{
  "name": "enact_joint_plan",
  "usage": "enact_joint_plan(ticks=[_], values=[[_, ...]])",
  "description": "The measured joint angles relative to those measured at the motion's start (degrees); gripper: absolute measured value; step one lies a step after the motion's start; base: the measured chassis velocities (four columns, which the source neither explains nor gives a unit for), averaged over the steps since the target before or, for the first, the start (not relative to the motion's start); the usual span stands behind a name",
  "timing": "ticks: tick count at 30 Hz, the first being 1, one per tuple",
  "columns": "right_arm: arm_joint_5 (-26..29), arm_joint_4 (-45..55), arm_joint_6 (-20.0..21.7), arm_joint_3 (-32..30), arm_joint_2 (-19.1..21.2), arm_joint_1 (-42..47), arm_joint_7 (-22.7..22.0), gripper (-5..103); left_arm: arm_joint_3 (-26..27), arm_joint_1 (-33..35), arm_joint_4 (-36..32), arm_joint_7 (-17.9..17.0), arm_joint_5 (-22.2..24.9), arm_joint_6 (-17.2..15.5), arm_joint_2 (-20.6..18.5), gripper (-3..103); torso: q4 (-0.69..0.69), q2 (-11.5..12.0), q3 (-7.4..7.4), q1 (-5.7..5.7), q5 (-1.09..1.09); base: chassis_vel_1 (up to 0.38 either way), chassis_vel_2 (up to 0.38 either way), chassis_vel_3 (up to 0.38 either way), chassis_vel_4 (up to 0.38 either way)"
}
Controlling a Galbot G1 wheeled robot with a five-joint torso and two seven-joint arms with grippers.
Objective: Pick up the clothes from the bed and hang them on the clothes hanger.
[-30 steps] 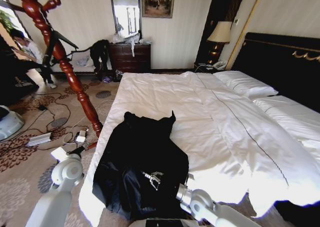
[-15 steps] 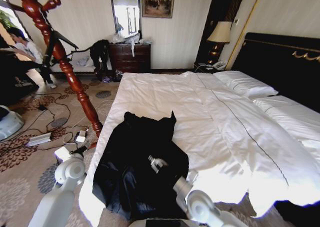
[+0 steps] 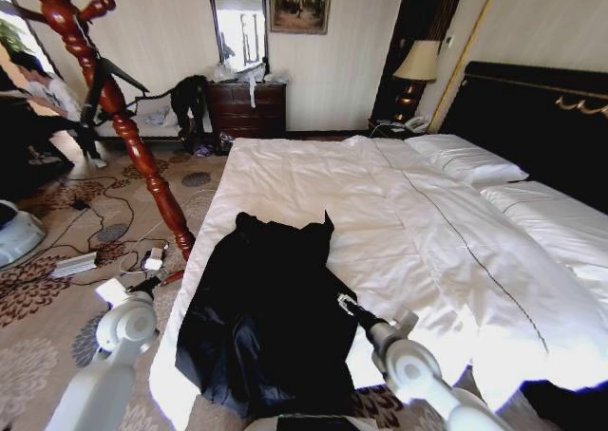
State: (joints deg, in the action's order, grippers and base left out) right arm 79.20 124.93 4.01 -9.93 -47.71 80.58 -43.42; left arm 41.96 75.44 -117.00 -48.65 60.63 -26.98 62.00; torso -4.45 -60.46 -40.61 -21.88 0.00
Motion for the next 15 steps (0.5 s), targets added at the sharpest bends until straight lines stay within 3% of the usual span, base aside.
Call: enact_joint_plan(ticks=[10,15], values=[[-3.3,-4.4,0.7,1.1,-1.8,3.4,0.3,101,0.2,0.8,-0.7,-0.1,0.3,0.0,-0.2,100,-0.02,0.0,0.0,0.0,0.0,0.0,0.0,0.0,0.0],[-3.3,-4.7,0.1,1.6,-2.1,3.5,1.8,86,0.3,1.0,-0.9,-0.1,0.3,0.0,-0.3,100,-0.02,0.0,0.0,0.0,-0.01,0.0,0.0,0.0,0.0]])
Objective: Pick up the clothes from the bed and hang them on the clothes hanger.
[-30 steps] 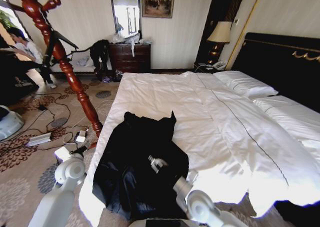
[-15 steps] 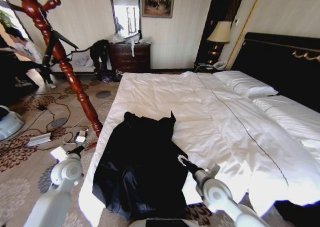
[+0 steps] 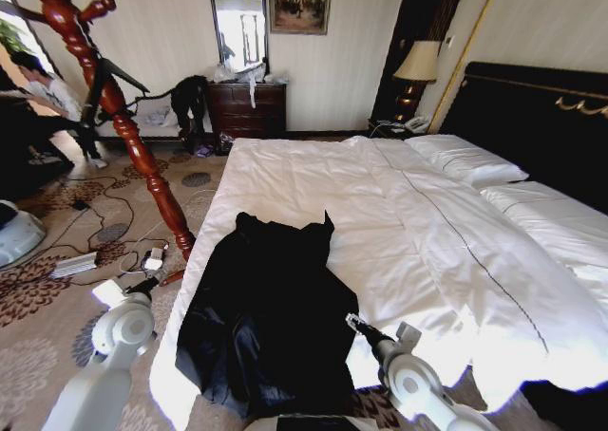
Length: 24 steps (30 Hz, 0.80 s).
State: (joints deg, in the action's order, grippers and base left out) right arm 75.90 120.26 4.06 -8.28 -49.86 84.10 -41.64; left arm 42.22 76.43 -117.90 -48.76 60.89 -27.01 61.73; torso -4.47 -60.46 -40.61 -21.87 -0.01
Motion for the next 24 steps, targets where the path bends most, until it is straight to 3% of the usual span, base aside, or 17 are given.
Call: enact_joint_plan(ticks=[3,5,6,8,12,14,15,18,21,24], values=[[0.0,0.5,-0.5,0.2,0.1,0.4,1.3,70,0.3,0.2,-0.1,0.0,0.0,0.0,0.0,100,0.0,0.0,0.0,0.0,0.0,0.0,0.0,0.0,0.0],[0.0,0.7,-0.6,0.2,0.2,0.5,1.6,70,0.4,0.2,-0.1,0.0,0.0,0.0,0.0,100,0.0,0.0,0.0,0.0,0.0,0.0,0.0,0.0,0.0],[-0.2,0.8,-0.7,0.3,0.4,0.8,2.4,58,0.5,0.3,-0.1,0.0,0.0,0.0,0.0,100,0.0,0.0,0.0,0.0,0.0,0.0,0.0,0.0,0.0],[-0.5,0.8,-0.8,0.4,0.6,0.8,3.0,58,0.6,0.3,-0.1,0.0,0.0,0.0,0.0,100,0.0,0.0,0.0,0.0,0.0,0.0,0.0,0.0,0.0],[-1.4,0.7,-1.1,0.9,1.1,0.9,4.9,37,0.8,0.3,-0.1,-0.1,0.1,0.0,-0.1,100,0.0,0.0,0.0,0.0,0.01,0.0,0.0,0.0,0.0],[-1.9,0.6,-1.4,0.9,1.2,1.0,5.7,37,0.8,0.3,-0.1,-0.1,0.1,0.0,-0.1,100,0.01,0.0,0.0,0.0,0.01,0.0,0.0,0.0,0.0],[-2.3,0.4,-1.6,1.0,1.5,1.1,6.6,27,0.8,0.3,-0.2,-0.1,0.1,0.0,-0.1,100,0.0,0.0,0.0,0.0,0.0,0.0,0.0,0.0,0.0],[-2.6,0.3,-1.9,1.1,1.7,1.1,7.3,21,0.8,0.3,-0.1,-0.1,0.0,0.0,0.0,100,0.0,0.0,0.0,0.0,0.01,0.0,0.0,0.0,0.0],[-2.9,0.2,-2.2,1.4,2.2,1.0,8.6,5,0.8,0.3,-0.1,-0.1,0.0,0.1,0.2,100,0.0,0.0,0.0,0.0,0.01,0.0,0.0,0.0,0.0],[-3.4,0.2,-2.2,1.4,2.6,0.9,9.0,2,0.8,0.3,-0.1,-0.1,-0.1,0.1,0.3,100,0.0,0.0,0.0,0.0,0.01,0.0,0.0,0.0,0.0]])
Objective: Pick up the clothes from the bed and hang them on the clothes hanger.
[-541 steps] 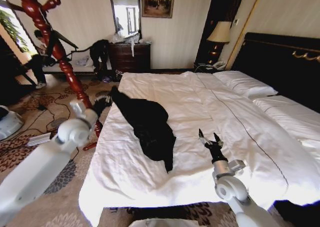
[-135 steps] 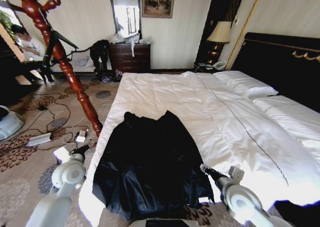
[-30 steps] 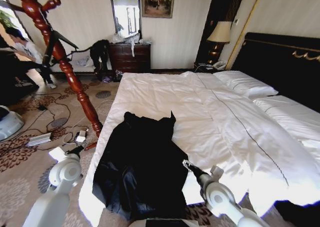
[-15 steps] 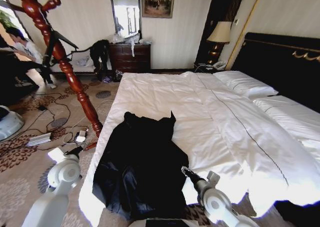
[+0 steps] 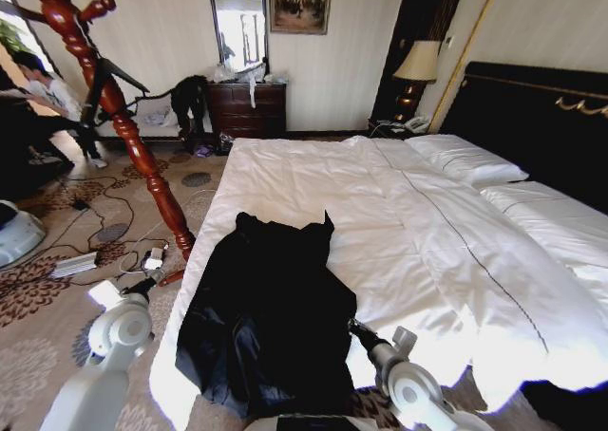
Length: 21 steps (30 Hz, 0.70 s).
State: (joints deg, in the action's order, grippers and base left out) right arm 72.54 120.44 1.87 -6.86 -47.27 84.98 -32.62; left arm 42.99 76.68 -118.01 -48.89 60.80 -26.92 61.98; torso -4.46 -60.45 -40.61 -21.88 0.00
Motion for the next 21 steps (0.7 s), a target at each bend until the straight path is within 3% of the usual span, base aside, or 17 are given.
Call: enact_joint_plan(ticks=[8,10,12,13,16,21], values=[[-2.1,-0.6,0.9,-0.8,5.2,-3.8,1.0,0,0.0,-0.4,0.1,-0.2,0.0,0.0,-0.1,100,0.0,0.0,0.0,0.0,0.02,0.0,0.0,0.0,0.0],[-4.7,-1.4,1.5,-1.5,7.4,-4.9,1.6,0,0.0,-0.5,0.1,-0.2,0.1,0.0,-0.1,100,0.01,0.0,0.0,0.0,0.01,0.0,0.0,0.0,0.0],[-11.3,-3.8,2.3,-2.9,12.1,-6.4,4.0,0,0.1,-0.6,0.1,-0.2,0.1,0.1,-0.1,100,0.01,0.0,0.0,0.0,0.01,0.0,0.0,0.0,0.0],[-11.3,-3.8,2.3,-2.9,12.1,-6.4,4.0,0,0.1,-0.6,0.1,-0.2,0.1,0.1,-0.1,100,0.01,0.0,0.0,0.0,0.01,0.0,0.0,0.0,0.0],[-15.2,-5.1,3.4,-4.2,17.8,-7.7,5.3,0,-0.1,-0.9,0.1,-0.2,0.1,0.1,-0.1,100,0.0,0.0,-0.01,0.0,0.0,0.0,0.0,0.0,0.0],[-19.6,-5.5,4.2,-5.2,21.3,-9.7,6.6,0,-0.5,-1.4,0.3,-0.2,0.0,0.1,0.3,100,0.0,0.0,0.0,0.0,0.01,0.0,0.0,0.0,0.0]])
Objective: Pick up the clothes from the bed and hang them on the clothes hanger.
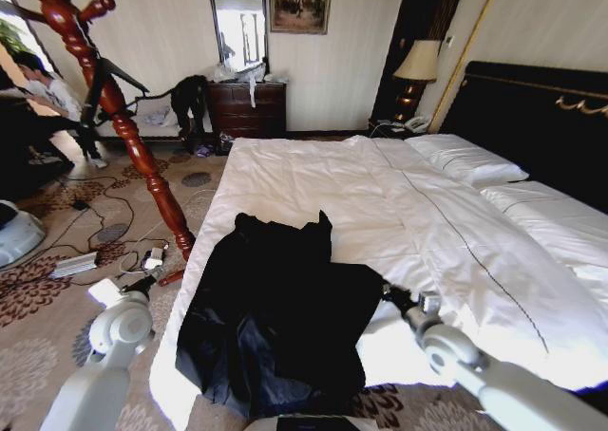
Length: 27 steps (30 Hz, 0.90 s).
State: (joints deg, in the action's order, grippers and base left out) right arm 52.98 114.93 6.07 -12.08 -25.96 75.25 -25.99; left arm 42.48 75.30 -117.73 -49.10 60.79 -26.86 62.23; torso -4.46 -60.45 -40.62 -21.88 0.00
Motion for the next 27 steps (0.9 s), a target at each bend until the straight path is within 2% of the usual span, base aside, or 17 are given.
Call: enact_joint_plan(ticks=[5,6,8,11,13,16,17,19,21,22,23,26,27], values=[[-6.5,-1.7,-0.1,0.0,1.2,-1.8,2.5,0,-0.5,-0.2,0.1,0.0,-0.2,0.0,0.2,100,0.0,0.0,0.0,0.0,0.0,0.0,0.0,0.0,0.0],[-12.0,-3.6,-0.8,0.3,2.0,-3.4,4.8,0,-0.8,-0.4,0.1,0.0,-0.3,0.0,0.3,100,-0.01,0.0,0.0,0.0,0.01,0.0,0.0,0.0,0.0],[-14.1,-4.6,-1.2,0.4,2.4,-4.2,5.8,0,-0.9,-0.4,0.1,0.0,-0.3,0.0,0.3,100,-0.01,0.0,0.0,0.0,0.01,0.0,0.0,0.0,0.0],[-23.9,-9.3,-4.6,0.7,3.4,-8.7,11.7,0,-1.2,-0.4,0.1,0.0,-0.5,0.0,0.5,100,0.0,0.0,0.0,0.0,0.0,0.0,0.0,0.0,0.0],[-25.8,-10.1,-5.4,0.7,3.4,-9.5,12.7,0,-1.2,-0.3,0.1,0.0,-0.5,0.0,0.5,100,0.0,0.0,0.0,0.0,0.0,0.0,0.0,0.0,0.0],[-39.8,-14.1,-11.0,-1.0,2.9,-13.2,18.1,0,-1.1,-0.1,0.1,0.0,-0.5,0.1,0.5,100,0.01,0.0,0.0,0.0,-0.02,0.0,0.0,0.0,0.0],[-39.8,-14.1,-11.0,-1.0,2.9,-13.2,18.1,0,-1.1,-0.1,0.1,0.0,-0.5,0.1,0.5,100,0.01,0.0,0.0,0.0,-0.02,0.0,0.0,0.0,0.0],[-48.8,-16.0,-14.5,-3.4,2.1,-13.8,21.1,0,-1.0,-0.1,0.0,0.0,-0.5,0.1,0.5,100,0.0,0.0,0.0,0.0,0.0,0.0,0.0,0.0,0.0],[-50.3,-16.2,-14.9,-4.0,1.9,-13.7,21.6,0,-1.0,-0.1,0.0,0.0,-0.5,0.1,0.5,100,0.01,0.0,0.0,0.0,0.0,0.0,0.0,0.0,0.0],[-56.8,-17.0,-16.8,-7.1,1.1,-12.6,23.8,0,-1.0,-0.1,0.0,0.0,-0.5,0.1,0.5,100,0.01,0.0,0.0,0.0,-0.01,0.0,0.0,0.0,0.0],[-60.5,-17.4,-17.6,-8.9,0.6,-11.6,24.7,0,-1.0,-0.1,0.0,0.0,-0.6,0.1,0.5,100,0.0,0.0,0.0,0.0,-0.02,0.0,0.0,0.0,0.0],[-63.6,-18.2,-18.0,-10.4,-0.3,-10.1,24.8,-3,-1.2,-0.2,0.1,0.0,-0.7,0.1,0.6,100,-0.01,0.0,0.01,0.0,-0.02,0.0,0.0,0.0,0.0],[-65.4,-19.4,-17.7,-10.9,-1.2,-8.6,23.8,8,-1.4,-0.2,0.2,0.0,-0.8,0.1,0.8,100,-0.01,0.0,0.01,0.0,0.0,0.0,0.0,0.0,0.0]])
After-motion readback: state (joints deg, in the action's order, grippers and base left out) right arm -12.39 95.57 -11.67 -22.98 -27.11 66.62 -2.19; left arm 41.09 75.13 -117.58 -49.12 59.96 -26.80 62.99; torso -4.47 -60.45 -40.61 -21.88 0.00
